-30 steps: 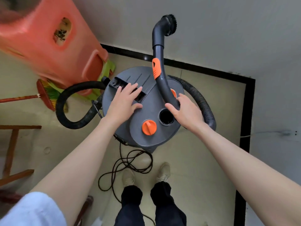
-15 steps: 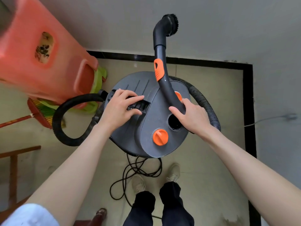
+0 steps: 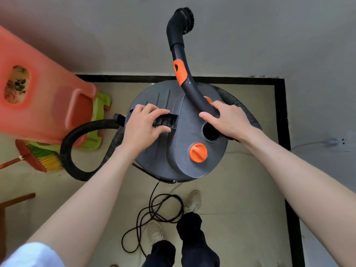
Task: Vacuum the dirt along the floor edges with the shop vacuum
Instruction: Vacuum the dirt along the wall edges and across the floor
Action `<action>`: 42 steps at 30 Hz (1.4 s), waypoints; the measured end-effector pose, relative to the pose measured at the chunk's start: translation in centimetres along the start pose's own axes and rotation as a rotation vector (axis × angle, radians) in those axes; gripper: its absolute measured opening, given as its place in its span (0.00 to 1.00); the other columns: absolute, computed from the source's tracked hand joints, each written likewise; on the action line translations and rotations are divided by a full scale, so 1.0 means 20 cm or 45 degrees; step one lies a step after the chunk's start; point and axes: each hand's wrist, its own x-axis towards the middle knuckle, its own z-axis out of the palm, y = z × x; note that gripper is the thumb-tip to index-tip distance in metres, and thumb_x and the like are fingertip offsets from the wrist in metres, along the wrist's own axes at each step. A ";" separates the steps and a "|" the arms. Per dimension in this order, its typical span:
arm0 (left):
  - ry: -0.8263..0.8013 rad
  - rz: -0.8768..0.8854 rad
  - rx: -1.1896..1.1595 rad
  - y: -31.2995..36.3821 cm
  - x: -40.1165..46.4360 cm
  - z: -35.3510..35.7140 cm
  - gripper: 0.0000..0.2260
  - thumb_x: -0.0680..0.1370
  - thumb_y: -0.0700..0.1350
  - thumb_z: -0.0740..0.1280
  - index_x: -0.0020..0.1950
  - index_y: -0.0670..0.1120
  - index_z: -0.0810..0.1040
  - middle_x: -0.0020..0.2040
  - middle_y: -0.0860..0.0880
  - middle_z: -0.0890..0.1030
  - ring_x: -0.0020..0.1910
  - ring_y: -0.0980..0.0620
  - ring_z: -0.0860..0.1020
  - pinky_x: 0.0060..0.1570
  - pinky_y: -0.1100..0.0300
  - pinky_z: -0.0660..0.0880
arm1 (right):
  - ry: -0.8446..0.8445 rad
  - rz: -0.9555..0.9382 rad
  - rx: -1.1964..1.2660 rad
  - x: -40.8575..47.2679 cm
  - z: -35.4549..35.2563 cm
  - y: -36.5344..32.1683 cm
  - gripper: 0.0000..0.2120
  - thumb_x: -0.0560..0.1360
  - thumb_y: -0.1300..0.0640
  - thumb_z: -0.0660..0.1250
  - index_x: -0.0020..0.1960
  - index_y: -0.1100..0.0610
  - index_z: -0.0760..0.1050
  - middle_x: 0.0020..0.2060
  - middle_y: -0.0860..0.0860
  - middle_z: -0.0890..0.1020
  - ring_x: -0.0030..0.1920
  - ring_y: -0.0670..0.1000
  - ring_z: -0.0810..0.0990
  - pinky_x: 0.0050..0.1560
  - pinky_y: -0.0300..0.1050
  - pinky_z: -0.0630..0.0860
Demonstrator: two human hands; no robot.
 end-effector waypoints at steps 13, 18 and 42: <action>-0.646 0.030 0.276 0.03 0.21 -0.13 0.29 0.70 0.65 0.66 0.66 0.52 0.72 0.57 0.49 0.76 0.56 0.46 0.71 0.54 0.53 0.66 | -0.213 0.040 0.056 -0.02 -0.05 0.06 0.29 0.78 0.37 0.57 0.75 0.48 0.60 0.66 0.53 0.75 0.62 0.60 0.75 0.53 0.48 0.69; -0.988 0.009 0.144 0.03 0.32 -0.16 0.26 0.72 0.61 0.69 0.66 0.52 0.71 0.62 0.51 0.76 0.62 0.47 0.73 0.57 0.53 0.69 | -0.236 0.114 0.072 -0.03 -0.06 0.02 0.28 0.78 0.38 0.58 0.73 0.49 0.63 0.63 0.52 0.77 0.60 0.60 0.76 0.54 0.50 0.71; -1.091 -0.200 -0.002 0.12 0.39 -0.11 0.24 0.79 0.61 0.56 0.29 0.47 0.68 0.28 0.50 0.70 0.32 0.53 0.70 0.32 0.58 0.64 | -0.167 0.360 0.134 -0.10 -0.15 -0.11 0.21 0.77 0.36 0.57 0.59 0.50 0.72 0.51 0.50 0.79 0.56 0.56 0.76 0.47 0.47 0.65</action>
